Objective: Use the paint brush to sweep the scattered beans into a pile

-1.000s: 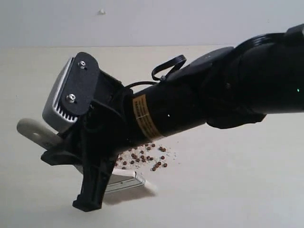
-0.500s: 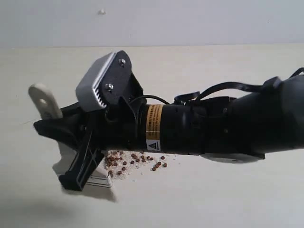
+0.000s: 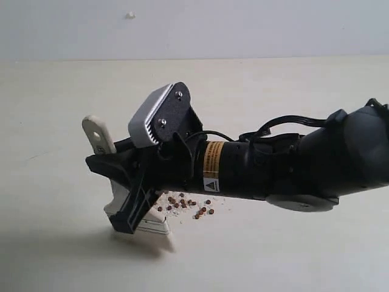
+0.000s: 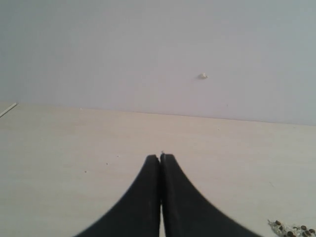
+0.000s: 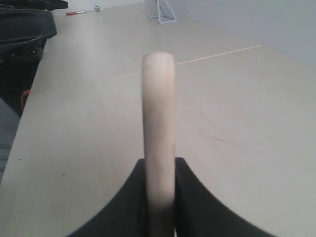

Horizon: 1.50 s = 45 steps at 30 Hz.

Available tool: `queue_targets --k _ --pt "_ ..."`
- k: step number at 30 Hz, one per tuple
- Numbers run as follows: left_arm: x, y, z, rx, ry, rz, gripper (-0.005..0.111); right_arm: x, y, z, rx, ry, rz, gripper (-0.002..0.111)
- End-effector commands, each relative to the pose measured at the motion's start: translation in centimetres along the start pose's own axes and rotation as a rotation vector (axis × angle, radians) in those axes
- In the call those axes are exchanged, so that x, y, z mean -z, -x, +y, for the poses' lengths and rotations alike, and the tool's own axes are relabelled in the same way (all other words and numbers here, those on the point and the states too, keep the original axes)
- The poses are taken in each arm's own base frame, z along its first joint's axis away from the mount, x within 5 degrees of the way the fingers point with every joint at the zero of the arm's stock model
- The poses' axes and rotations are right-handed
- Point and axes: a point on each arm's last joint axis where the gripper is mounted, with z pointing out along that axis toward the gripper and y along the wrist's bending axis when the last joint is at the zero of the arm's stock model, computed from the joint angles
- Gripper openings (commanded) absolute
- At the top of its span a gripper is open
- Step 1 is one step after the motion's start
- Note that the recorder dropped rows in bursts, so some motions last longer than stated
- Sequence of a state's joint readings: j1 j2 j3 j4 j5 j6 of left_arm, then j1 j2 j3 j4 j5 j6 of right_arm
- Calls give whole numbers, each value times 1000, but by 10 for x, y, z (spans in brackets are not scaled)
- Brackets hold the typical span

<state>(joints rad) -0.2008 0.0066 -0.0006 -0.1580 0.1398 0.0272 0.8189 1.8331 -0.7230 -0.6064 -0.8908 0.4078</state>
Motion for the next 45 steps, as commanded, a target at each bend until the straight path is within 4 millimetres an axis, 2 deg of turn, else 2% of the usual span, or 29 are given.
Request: queue_targets --k 1,10,14,19,23,25,27,31,39,42,45 --pt "1 1 0 10 0 -17 0 7 -1 -3 12 103 17 0" --pt "1 1 0 10 0 -17 0 14 0 -21 11 59 8 0" --pt "1 1 0 10 0 -17 0 3 1 -27 21 56 4 0" --pt "1 1 0 10 0 -17 0 -19 -13 -44 22 49 30 0" --pt "1 1 0 10 0 -17 0 -13 -5 -69 -15 -55 -9 0" --pt "1 1 0 10 0 -17 0 -9 -5 -76 -26 -71 -10 0" --pt "1 1 0 10 0 -17 0 -8 -6 -76 -28 -65 -6 0" --pt "1 1 0 10 0 -17 0 -7 4 -61 -69 108 -114 0" --pt "1 1 0 10 0 -17 0 2 27 -55 -24 107 -93 0" --pt "1 1 0 10 0 -17 0 9 40 -49 2 127 -73 0" --pt "1 1 0 10 0 -17 0 30 53 -53 -27 178 -43 0"
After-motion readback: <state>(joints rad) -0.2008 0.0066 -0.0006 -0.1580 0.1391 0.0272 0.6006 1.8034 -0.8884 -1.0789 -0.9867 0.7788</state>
